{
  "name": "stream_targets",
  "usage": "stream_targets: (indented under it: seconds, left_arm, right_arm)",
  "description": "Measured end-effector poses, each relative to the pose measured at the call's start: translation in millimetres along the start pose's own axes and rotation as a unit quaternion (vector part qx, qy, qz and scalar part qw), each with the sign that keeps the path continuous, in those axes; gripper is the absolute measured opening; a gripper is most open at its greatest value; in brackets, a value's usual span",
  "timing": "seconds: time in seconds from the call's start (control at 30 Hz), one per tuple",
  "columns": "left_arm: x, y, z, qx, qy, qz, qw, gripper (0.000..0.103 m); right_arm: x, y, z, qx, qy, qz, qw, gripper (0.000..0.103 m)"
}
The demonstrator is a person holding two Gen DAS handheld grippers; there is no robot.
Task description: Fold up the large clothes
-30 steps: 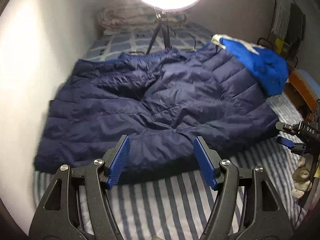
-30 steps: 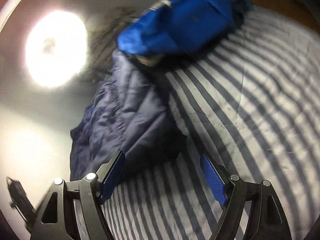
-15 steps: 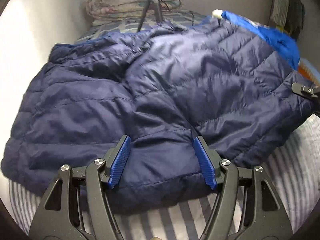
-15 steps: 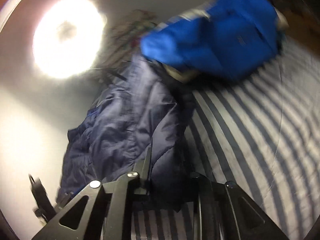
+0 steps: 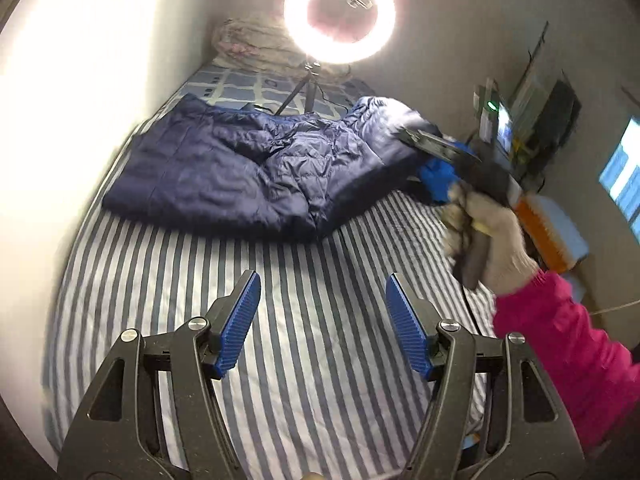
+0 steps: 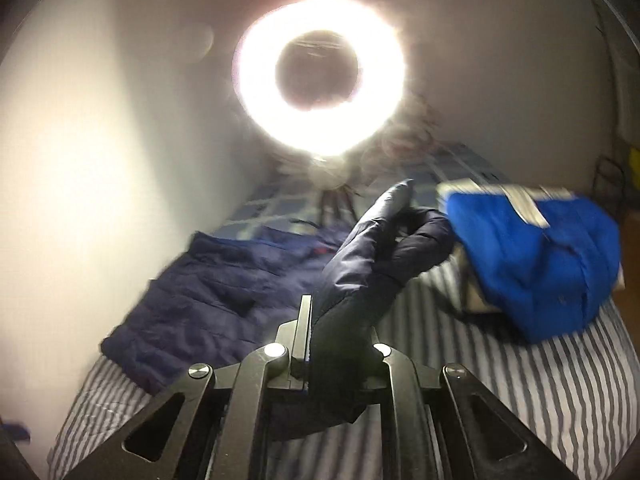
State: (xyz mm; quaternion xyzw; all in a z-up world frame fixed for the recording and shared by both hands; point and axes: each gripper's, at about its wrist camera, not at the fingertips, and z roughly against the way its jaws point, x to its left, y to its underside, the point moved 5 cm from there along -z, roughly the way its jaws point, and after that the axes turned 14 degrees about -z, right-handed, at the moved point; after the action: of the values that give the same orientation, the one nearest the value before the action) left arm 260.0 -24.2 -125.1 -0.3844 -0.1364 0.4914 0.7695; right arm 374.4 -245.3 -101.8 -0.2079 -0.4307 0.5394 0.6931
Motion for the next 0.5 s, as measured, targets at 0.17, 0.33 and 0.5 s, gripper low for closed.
stream_targets:
  seconds: [0.17, 0.33, 0.5]
  left_arm:
    - [14.6, 14.2, 7.4, 0.011, -0.013, 0.034, 0.9993, 0.067]
    - [24.6, 25.4, 19.8, 0.008, -0.023, 0.041, 0.9989, 0.067]
    - [31.8, 31.0, 40.3, -0.008, -0.048, 0.030, 0.9984, 0.067]
  right_arm:
    - [62.0, -3.1, -11.2, 0.001, -0.036, 0.042, 0.998, 0.009]
    - [143.8, 11.7, -33.8, 0.015, -0.084, 0.107, 0.991, 0.009]
    - [228.2, 54.5, -79.1, 0.051, -0.137, 0.161, 0.976, 0.009]
